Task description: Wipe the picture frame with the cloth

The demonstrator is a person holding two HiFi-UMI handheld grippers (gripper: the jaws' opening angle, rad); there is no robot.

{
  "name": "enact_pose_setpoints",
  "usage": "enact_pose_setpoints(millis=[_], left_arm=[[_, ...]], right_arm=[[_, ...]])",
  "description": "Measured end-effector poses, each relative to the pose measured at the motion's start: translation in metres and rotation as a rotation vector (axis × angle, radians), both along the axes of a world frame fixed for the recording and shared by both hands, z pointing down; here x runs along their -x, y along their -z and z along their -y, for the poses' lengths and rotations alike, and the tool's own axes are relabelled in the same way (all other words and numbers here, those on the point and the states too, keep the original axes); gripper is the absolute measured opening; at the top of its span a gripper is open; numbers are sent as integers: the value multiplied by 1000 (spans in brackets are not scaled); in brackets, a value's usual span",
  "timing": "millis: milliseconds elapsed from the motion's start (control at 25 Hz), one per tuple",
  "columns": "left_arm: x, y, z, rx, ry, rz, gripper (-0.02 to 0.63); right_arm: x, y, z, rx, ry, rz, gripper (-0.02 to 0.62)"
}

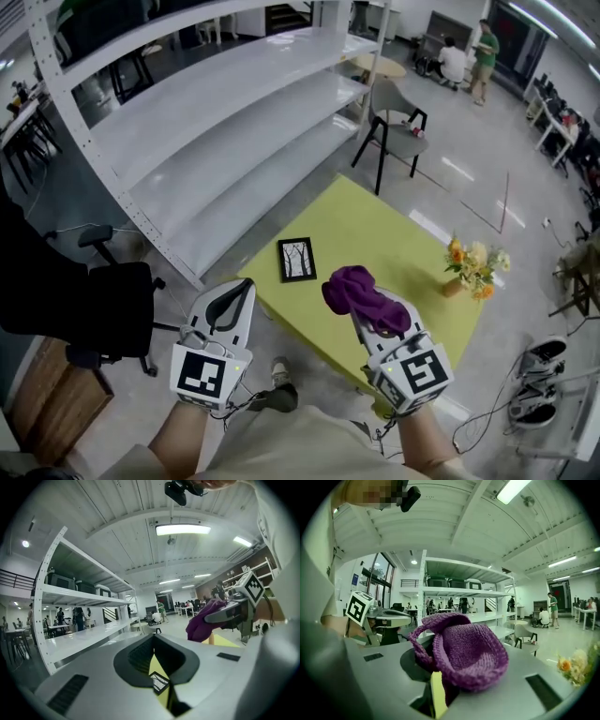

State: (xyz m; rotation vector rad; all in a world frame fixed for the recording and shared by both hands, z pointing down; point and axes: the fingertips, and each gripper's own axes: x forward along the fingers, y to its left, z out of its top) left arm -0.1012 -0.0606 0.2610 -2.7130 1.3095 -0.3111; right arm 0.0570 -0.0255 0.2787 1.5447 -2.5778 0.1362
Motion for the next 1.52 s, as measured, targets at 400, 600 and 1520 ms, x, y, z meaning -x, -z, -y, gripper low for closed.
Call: enact_pose_setpoints(millis=[400, 600, 1520], left_arm=[[17, -18, 89, 47, -47, -12, 8], [10, -37, 120, 88, -46, -12, 8], [-39, -277, 222, 514, -21, 93, 9]], right_arm=[[31, -15, 95, 59, -26, 13, 101], [33, -31, 133, 91, -8, 16, 101], [73, -223, 294, 309, 222, -11, 101]])
